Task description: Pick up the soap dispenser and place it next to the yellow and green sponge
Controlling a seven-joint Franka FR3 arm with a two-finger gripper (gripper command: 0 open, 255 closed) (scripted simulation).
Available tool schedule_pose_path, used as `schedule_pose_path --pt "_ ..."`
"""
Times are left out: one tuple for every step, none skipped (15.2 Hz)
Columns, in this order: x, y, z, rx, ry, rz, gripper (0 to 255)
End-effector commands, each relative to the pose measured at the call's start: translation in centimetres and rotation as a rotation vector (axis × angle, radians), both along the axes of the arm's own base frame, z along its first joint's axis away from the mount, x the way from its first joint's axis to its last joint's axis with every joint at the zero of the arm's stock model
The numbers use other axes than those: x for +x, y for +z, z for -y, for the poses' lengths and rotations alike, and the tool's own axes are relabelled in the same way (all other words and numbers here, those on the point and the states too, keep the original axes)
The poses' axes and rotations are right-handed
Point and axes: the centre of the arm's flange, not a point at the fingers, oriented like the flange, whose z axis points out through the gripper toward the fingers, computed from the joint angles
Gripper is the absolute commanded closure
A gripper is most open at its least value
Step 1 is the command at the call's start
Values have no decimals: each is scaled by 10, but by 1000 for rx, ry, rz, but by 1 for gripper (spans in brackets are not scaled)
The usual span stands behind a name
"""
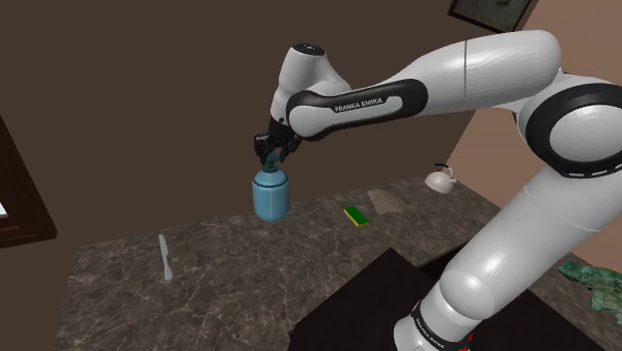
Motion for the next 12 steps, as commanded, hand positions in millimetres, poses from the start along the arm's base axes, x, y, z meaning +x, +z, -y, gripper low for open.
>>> schedule_pose_path --pt "-1 12 0 0 0 1 255" --pt "-1 17 0 0 0 1 255" --pt "-1 23 0 0 0 1 255" --pt "-1 28 0 0 0 1 255" --pt "-1 33 0 0 0 1 255" --pt "-1 39 0 0 0 1 255" --pt "-1 44 0 0 0 1 255" --pt "-1 49 0 0 0 1 255" --pt "-1 54 0 0 0 1 255" --pt "-1 60 0 0 0 1 255" --pt "-1 65 0 0 0 1 255" --pt "-1 70 0 0 0 1 255"
